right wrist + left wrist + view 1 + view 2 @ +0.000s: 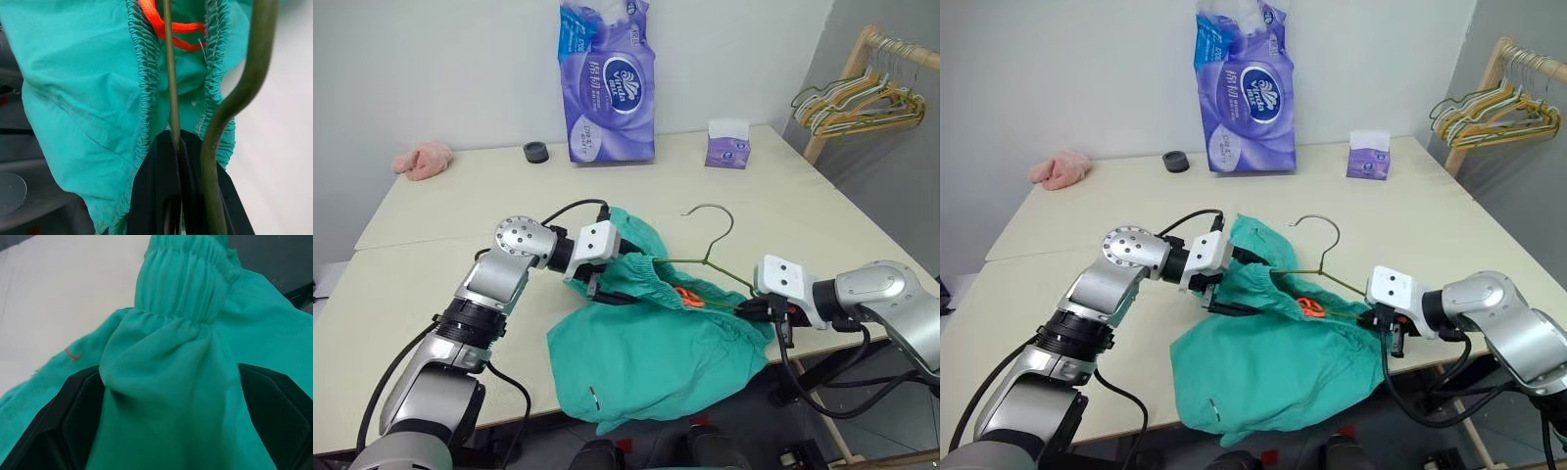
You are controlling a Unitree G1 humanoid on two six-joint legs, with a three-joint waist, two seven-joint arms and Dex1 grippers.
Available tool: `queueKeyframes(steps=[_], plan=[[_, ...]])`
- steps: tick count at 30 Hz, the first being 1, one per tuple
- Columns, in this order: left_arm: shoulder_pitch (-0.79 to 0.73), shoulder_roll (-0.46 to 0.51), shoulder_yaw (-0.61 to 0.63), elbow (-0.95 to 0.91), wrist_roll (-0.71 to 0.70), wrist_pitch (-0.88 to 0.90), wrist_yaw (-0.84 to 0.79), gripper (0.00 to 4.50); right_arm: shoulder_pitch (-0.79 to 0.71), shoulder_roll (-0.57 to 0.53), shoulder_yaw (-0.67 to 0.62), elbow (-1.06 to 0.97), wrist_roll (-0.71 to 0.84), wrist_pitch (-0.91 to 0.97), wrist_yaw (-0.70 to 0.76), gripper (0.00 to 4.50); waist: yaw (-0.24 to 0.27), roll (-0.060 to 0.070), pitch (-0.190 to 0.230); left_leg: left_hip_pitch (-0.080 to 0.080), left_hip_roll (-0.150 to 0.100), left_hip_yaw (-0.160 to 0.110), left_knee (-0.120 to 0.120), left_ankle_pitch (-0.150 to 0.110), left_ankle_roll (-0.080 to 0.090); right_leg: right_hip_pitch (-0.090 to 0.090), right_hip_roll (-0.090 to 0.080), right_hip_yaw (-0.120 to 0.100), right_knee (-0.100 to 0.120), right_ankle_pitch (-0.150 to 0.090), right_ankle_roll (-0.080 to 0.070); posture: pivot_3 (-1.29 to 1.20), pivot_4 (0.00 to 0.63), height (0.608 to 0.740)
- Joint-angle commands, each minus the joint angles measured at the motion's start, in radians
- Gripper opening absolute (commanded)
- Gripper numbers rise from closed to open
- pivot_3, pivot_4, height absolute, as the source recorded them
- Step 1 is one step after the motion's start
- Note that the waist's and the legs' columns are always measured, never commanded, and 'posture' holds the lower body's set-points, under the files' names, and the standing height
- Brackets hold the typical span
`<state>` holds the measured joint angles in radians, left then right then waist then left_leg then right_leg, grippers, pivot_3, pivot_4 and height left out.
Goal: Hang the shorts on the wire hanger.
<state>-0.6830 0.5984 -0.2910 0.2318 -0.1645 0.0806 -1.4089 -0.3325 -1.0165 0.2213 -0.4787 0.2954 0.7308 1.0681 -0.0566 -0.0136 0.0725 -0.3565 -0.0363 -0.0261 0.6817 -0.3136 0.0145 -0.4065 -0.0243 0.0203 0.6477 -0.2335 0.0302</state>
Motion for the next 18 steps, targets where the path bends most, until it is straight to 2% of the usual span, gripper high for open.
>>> queueKeyframes(steps=[1, 3, 6, 18], plan=[[-0.001, 0.009, -0.020, -0.006, 0.015, -0.019, -0.031, 4.47, -0.028, -0.006, -0.015, -0.048, 0.003, -0.014, 0.011, 0.00, 0.000, 0.000, 0.000, 0.000, 0.000, 0.000, 0.000, 0.000, 0.000, 0.000, 0.000, 0.000, 0.000, 0.000, 0.000, -0.14, 0.022, 0.740], [-0.001, 0.006, -0.020, -0.003, 0.019, -0.021, -0.031, 4.47, -0.030, -0.006, -0.018, -0.054, 0.005, -0.012, 0.013, 0.00, 0.000, 0.000, 0.000, 0.000, 0.000, 0.000, 0.000, 0.000, 0.000, 0.000, 0.000, 0.000, 0.000, 0.000, 0.000, -0.14, 0.020, 0.740], [-0.011, -0.013, -0.018, -0.001, 0.015, -0.010, -0.019, 3.89, -0.035, -0.004, -0.021, -0.069, 0.013, -0.005, 0.016, 0.00, 0.000, 0.000, 0.000, 0.000, 0.000, 0.000, 0.000, 0.000, 0.000, 0.000, 0.000, 0.000, 0.000, 0.000, 0.000, -0.14, 0.020, 0.740], [0.003, -0.046, -0.024, -0.070, 0.003, 0.059, -0.006, 0.37, -0.043, 0.004, -0.022, -0.112, 0.030, 0.024, 0.017, 0.00, -0.001, 0.000, 0.000, 0.000, 0.000, 0.000, 0.000, 0.000, 0.000, 0.000, 0.000, 0.000, 0.000, 0.000, 0.000, -0.15, 0.024, 0.740]])
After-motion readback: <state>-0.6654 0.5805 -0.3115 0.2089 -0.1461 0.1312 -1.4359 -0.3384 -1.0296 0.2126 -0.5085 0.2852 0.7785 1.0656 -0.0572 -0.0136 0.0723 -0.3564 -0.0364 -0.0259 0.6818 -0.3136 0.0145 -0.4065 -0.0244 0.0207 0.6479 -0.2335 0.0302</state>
